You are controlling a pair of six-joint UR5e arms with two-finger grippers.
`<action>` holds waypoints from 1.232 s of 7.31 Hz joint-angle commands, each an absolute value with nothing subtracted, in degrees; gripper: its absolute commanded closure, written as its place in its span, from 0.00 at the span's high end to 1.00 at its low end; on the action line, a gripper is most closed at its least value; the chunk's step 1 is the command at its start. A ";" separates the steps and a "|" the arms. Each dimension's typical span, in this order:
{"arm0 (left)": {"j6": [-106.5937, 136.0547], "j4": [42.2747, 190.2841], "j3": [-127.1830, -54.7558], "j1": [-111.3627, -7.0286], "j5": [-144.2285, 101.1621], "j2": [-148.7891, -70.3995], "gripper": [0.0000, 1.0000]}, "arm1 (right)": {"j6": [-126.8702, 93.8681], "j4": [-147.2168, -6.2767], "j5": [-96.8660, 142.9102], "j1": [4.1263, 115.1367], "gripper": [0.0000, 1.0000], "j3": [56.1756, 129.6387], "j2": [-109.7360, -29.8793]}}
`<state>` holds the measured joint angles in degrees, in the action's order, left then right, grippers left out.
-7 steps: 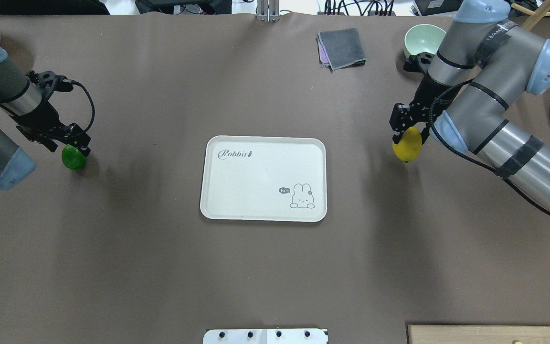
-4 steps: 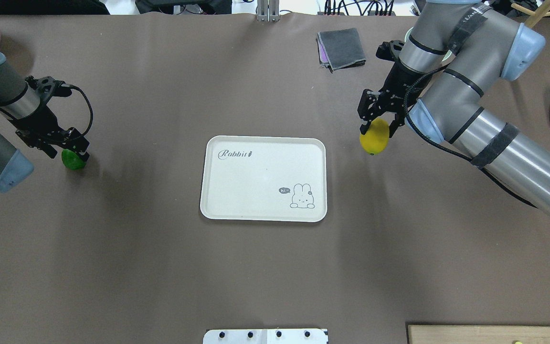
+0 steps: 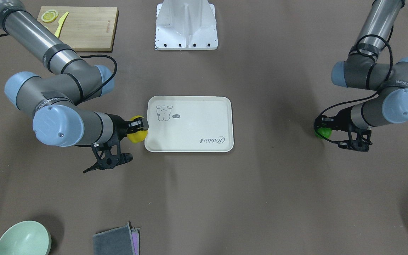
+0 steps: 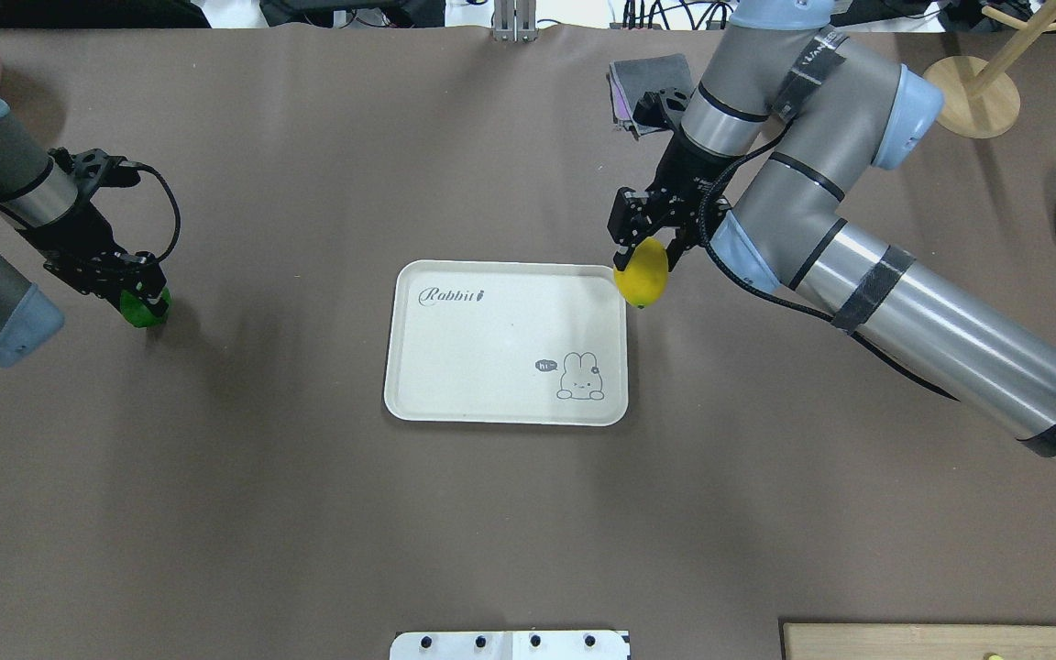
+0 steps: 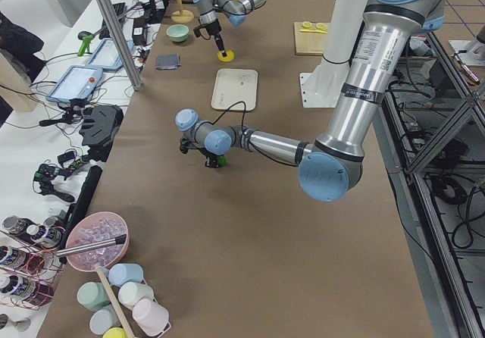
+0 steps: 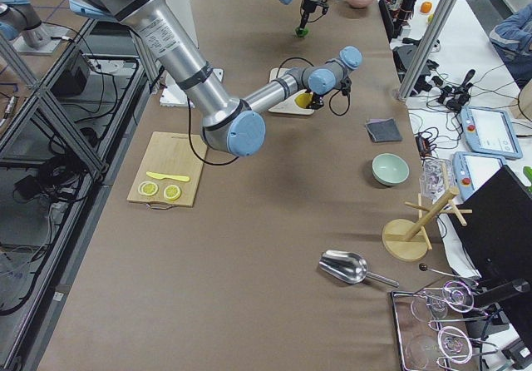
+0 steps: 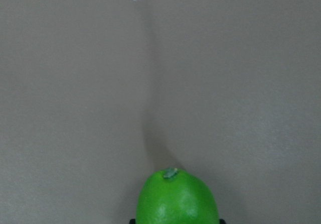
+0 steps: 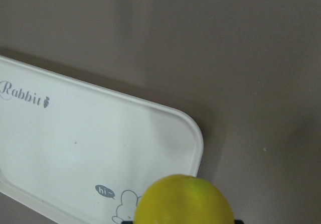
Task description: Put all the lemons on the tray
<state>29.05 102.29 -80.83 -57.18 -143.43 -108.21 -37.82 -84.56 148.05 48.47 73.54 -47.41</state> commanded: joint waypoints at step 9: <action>65.03 100.55 -87.01 -41.15 -141.50 -125.85 0.00 | -42.36 -83.94 148.97 44.21 0.99 68.03 -44.30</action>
